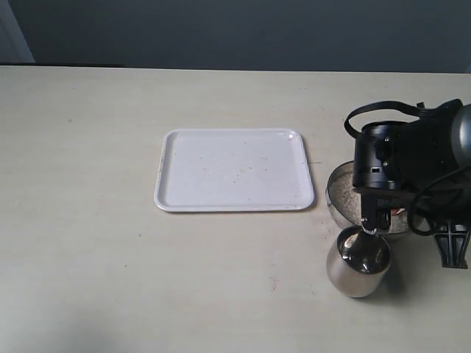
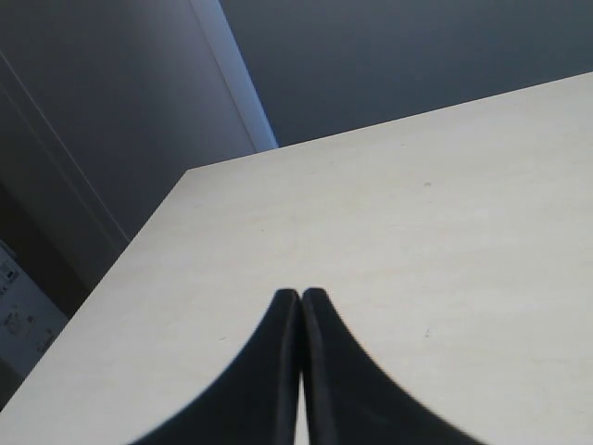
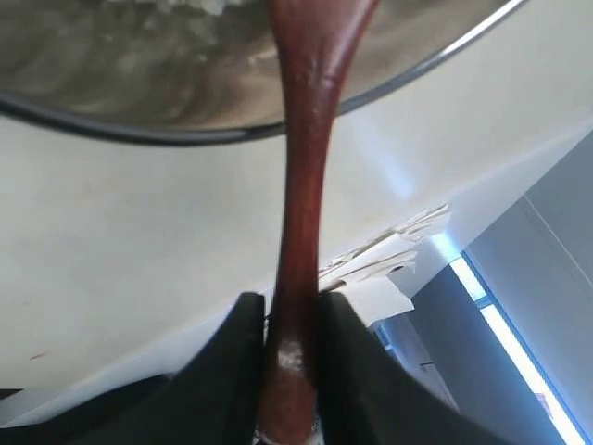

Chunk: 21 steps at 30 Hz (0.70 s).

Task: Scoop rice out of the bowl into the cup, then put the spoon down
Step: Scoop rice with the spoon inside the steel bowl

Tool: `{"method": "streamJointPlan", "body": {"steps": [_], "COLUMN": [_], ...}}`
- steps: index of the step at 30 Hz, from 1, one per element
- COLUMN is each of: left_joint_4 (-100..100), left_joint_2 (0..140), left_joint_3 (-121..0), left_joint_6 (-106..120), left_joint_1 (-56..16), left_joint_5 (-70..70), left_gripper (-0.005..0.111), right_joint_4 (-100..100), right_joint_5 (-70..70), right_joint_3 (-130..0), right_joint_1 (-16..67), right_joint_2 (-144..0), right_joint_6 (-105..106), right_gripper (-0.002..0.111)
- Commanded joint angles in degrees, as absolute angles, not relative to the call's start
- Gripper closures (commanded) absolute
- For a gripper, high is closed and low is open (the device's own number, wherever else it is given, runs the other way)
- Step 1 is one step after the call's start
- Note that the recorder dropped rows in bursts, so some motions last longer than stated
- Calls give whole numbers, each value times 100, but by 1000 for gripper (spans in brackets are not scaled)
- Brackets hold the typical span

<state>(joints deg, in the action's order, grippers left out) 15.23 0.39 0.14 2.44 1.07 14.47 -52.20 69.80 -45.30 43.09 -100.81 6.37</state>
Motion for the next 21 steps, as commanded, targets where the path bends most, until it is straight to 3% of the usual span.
{"method": "streamJointPlan", "body": {"steps": [1, 21], "left_joint_4": [1511, 1511], "left_joint_2": [75, 75], "left_joint_3": [0, 0], "left_joint_6": [205, 205], "left_joint_1": [45, 45], "left_joint_5": [1384, 1384], "left_gripper": [106, 106], "right_joint_4": [-4974, -4037], "right_joint_5": [6996, 6996], "right_joint_3": [-4649, -4943], "right_joint_1": [4372, 4403], "right_joint_2": [-10085, -10085], "right_joint_6": [701, 1180], "right_gripper": [108, 108]}}
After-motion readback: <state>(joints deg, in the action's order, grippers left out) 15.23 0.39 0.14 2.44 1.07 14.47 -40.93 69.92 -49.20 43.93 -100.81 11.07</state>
